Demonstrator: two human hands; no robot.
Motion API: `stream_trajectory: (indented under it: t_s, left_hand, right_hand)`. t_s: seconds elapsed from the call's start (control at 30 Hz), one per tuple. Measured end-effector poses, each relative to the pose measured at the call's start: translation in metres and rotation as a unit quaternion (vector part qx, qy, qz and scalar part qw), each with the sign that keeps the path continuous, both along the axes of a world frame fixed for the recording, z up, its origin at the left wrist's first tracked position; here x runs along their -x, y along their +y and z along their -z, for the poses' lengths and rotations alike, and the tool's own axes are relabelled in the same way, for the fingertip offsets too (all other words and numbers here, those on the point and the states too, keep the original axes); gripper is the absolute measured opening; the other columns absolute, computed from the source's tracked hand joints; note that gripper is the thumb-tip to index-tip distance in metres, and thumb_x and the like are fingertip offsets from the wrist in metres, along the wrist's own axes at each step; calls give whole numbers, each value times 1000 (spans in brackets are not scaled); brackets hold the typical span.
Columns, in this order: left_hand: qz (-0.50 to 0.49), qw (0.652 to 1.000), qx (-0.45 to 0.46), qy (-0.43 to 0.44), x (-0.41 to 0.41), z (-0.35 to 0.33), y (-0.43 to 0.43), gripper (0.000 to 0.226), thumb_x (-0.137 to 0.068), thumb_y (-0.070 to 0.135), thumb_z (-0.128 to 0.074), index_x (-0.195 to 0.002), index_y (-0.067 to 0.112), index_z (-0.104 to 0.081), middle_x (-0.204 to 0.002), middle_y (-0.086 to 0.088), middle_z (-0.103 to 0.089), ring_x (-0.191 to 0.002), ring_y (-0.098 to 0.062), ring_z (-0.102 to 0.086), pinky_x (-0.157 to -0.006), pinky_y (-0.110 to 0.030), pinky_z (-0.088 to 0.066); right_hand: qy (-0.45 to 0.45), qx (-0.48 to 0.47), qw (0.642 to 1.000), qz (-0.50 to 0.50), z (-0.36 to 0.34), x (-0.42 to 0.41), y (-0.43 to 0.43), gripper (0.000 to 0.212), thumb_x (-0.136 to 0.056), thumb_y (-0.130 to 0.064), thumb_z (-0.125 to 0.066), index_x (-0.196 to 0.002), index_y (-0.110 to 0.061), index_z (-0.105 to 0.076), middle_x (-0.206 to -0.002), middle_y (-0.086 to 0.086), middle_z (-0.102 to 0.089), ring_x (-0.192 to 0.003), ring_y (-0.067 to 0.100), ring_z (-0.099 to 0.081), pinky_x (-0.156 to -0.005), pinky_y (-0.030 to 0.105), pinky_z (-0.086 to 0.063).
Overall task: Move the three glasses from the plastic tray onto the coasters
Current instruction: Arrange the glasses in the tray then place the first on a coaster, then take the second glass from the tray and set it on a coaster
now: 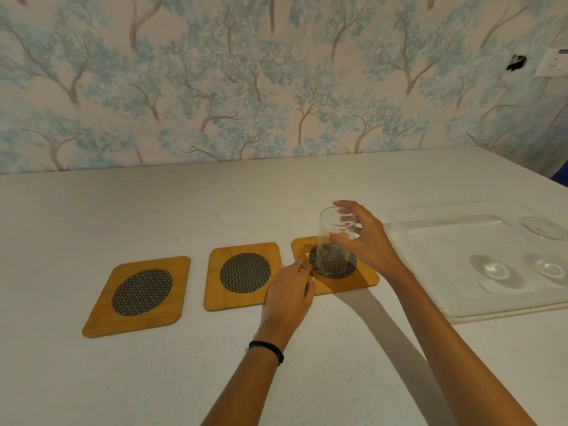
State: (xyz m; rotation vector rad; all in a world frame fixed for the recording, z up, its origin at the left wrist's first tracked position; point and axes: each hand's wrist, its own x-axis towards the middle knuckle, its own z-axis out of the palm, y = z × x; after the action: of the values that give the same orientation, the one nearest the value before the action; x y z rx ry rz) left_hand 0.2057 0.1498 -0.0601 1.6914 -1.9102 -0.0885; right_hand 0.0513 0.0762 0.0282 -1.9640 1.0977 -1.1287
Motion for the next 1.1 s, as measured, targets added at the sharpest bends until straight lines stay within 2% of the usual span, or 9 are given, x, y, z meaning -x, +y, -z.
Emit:
stream_trajectory:
  t_s: [0.17,0.3,0.43,0.53,0.63,0.73,0.83,0.93,1.1]
  left_hand:
    - [-3,1000,8,-1,0,-1,1,33,-95,22,-41,-124,14,-54,-137,-4,-52,-119,-18,-52,-107,-39,-38]
    - [-2,1000,29,7,1,-4,4,30,-94,21,-43,-121,15,-56,-129,-5,-58,-114,-18,-54,-99,-32,-44]
    - [-2,997,72,12,4,-12,9,25,-95,20,-43,-115,15,-57,-109,-3,-65,-94,-15,-59,-79,-28,-51]
    - [22,994,109,10,14,-19,12,24,-94,18,-44,-113,15,-58,-107,-3,-66,-91,-13,-61,-74,-25,-52]
    - [66,989,130,8,31,-24,15,27,-95,23,-38,-115,19,-56,-109,0,-64,-97,-12,-59,-81,-24,-51]
    - [108,983,145,-11,55,-27,15,26,-96,26,-34,-116,25,-52,-112,5,-62,-104,-8,-54,-90,-24,-48]
    - [131,980,149,-6,83,-27,13,25,-96,28,-35,-117,27,-49,-116,7,-60,-107,-5,-51,-93,-22,-47]
    - [131,982,136,-2,110,-27,11,30,-96,34,-35,-124,30,-43,-128,5,-54,-116,-8,-48,-97,-25,-44]
    - [163,983,80,22,146,-30,4,39,-96,47,-29,-133,35,-32,-142,5,-42,-128,-9,-37,-106,-28,-32]
  right_hand:
    - [-15,-16,1000,-3,2,-2,-1,57,-73,-17,-76,-123,-24,-51,-123,6,-53,-110,19,-53,-95,28,-45]
    - [10,-17,1000,-21,2,3,-1,58,-76,-18,-73,-128,-24,-47,-131,2,-47,-119,14,-45,-99,27,-37]
    - [32,21,999,-17,-3,17,3,54,-79,-22,-70,-127,-25,-47,-124,-16,-44,-119,3,-41,-98,16,-30]
    - [48,63,997,5,-8,36,9,44,-82,-23,-66,-123,-28,-50,-124,-14,-46,-115,-5,-41,-93,5,-27]
    - [53,108,992,29,-12,60,14,36,-85,-19,-63,-120,-23,-53,-124,-5,-51,-114,-2,-44,-94,2,-30]
    - [48,133,988,61,-14,86,19,31,-87,-17,-60,-118,-18,-57,-124,-1,-53,-116,4,-47,-95,4,-31]
    - [45,151,983,92,-14,112,23,28,-88,-15,-58,-116,-17,-58,-124,2,-55,-117,8,-48,-98,9,-33]
    - [60,154,978,128,-13,137,23,28,-88,-13,-58,-116,-16,-58,-127,6,-55,-117,8,-47,-99,13,-33]
    - [79,167,964,189,-9,182,17,29,-88,-12,-58,-116,-15,-58,-129,11,-53,-118,11,-45,-96,8,-30]
